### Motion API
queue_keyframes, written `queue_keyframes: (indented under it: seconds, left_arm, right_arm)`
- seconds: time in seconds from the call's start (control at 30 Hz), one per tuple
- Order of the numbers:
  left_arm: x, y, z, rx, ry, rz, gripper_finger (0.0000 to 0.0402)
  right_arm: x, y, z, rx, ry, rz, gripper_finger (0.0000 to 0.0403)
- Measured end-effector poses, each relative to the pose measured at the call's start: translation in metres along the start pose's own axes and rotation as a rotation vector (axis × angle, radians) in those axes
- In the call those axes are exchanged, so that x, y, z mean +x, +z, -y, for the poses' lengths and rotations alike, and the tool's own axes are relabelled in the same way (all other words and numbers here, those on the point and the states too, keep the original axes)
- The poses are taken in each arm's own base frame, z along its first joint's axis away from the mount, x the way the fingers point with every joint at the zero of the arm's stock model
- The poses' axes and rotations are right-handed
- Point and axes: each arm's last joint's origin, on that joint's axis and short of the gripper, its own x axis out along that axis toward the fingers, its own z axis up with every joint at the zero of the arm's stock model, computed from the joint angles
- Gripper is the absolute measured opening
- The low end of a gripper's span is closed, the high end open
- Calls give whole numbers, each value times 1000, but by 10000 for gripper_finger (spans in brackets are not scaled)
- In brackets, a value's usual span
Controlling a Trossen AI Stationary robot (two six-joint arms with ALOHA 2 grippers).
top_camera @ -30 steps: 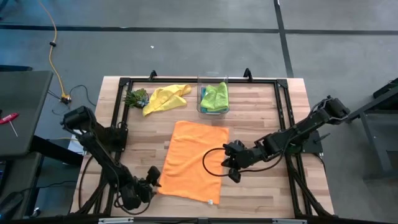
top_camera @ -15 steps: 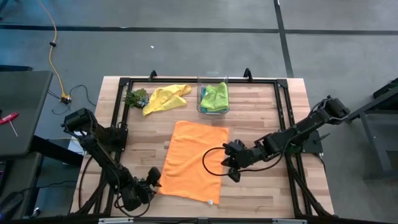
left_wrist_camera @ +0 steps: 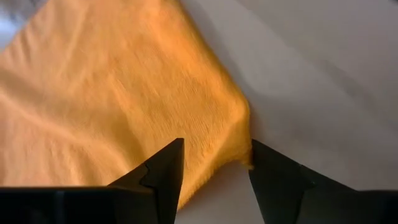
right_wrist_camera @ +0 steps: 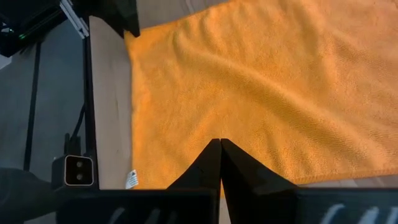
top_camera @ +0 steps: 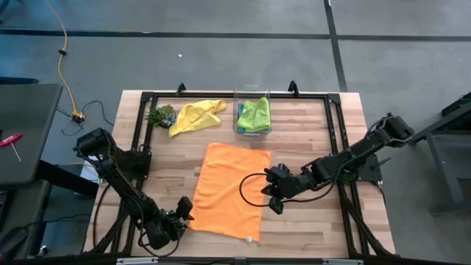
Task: Fold microfiber towels
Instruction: Fold the orange microfiber cloth
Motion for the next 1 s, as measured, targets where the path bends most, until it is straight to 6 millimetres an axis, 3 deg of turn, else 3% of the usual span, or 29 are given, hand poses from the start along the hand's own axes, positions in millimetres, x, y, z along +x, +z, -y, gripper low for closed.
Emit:
queue_keyframes:
  seconds: [0.37, 0.77, 1.0]
  left_arm:
    - [0, 2, 1, 63, 44, 6, 125]
    - [0, -2, 4, 114, 6, -21, 117]
    - [0, -1, 4, 169, 16, -13, 84]
  right_arm:
    - [1, 3, 3, 6, -43, 39, 1]
    - [1, 4, 4, 11, -47, 42, 1]
    - [1, 4, 4, 11, -47, 42, 1]
